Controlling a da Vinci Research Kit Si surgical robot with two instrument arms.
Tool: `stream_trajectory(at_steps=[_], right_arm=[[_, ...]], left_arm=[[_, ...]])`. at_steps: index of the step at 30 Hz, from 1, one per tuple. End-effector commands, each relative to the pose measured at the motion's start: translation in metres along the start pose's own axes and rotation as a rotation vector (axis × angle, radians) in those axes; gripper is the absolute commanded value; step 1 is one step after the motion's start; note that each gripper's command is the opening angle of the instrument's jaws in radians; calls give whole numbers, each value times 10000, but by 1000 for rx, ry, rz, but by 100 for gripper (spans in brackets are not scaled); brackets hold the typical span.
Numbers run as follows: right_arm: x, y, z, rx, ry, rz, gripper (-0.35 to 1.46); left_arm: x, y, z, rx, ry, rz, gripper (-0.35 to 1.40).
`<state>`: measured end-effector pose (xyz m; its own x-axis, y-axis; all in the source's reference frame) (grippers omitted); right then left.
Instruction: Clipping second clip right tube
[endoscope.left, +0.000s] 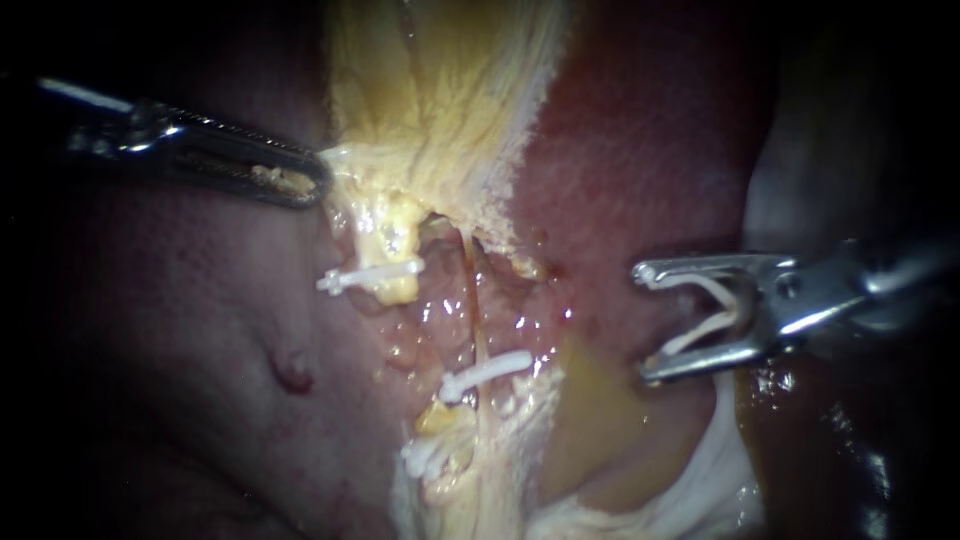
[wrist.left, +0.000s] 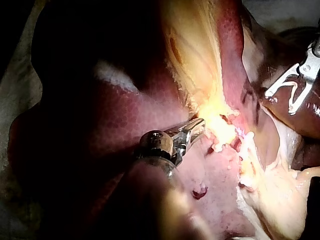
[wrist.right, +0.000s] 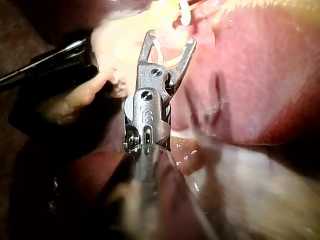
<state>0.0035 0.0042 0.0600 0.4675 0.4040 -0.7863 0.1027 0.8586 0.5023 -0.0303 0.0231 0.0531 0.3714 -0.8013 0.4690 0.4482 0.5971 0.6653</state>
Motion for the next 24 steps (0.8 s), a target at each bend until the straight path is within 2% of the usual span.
stream_trajectory(at_steps=[1,9,19,24], right_arm=[[-2,1,7,4,1,11,50],[-25,16,62,45,7,105,50],[-50,44,100,59,7,170,49],[-58,50,110,67,6,188,49]], left_arm=[[0,0,1,0,0,0,-35],[1,-1,3,-2,-1,1,-35],[1,-1,4,-3,-1,1,-35],[2,-1,5,-4,-1,1,-35]])
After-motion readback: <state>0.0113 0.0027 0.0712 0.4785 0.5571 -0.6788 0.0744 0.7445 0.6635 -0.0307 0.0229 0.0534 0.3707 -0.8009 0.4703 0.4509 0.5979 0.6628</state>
